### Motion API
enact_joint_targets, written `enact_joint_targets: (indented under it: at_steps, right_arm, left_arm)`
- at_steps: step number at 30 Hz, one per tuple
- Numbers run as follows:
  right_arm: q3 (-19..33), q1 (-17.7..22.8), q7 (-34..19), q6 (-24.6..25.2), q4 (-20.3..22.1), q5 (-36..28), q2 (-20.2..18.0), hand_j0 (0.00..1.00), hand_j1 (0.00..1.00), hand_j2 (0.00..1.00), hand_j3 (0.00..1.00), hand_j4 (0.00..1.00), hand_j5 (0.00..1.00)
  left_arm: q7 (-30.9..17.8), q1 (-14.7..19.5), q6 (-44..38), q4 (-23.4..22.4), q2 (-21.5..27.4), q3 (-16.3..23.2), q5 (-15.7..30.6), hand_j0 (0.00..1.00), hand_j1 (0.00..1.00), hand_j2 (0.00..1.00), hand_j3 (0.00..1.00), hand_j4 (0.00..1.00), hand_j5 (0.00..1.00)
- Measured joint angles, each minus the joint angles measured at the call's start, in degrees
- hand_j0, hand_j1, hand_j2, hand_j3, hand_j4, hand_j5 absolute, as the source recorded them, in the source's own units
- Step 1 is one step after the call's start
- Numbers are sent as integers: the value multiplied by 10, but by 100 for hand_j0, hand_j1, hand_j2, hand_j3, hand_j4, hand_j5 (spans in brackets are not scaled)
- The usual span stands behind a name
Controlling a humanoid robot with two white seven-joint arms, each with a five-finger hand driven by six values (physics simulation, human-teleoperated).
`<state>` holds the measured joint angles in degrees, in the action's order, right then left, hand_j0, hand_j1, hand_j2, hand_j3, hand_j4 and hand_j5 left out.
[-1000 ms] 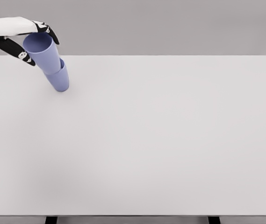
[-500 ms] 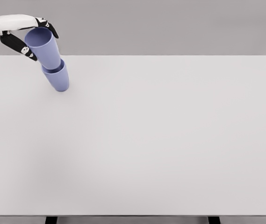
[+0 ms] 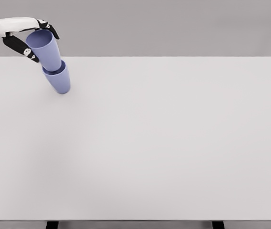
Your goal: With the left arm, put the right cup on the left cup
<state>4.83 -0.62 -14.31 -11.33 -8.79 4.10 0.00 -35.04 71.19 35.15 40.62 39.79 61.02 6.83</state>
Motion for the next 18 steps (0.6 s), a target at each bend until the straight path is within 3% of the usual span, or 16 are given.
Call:
enact_joint_targets:
  at_steps: [18]
  right_arm:
    - [0, 0, 0, 0, 0, 0, 0, 100, 100, 100, 100, 100, 100]
  left_arm:
    - [0, 3, 0, -30, -17, -6, -8, 56, 56, 56, 56, 56, 56]
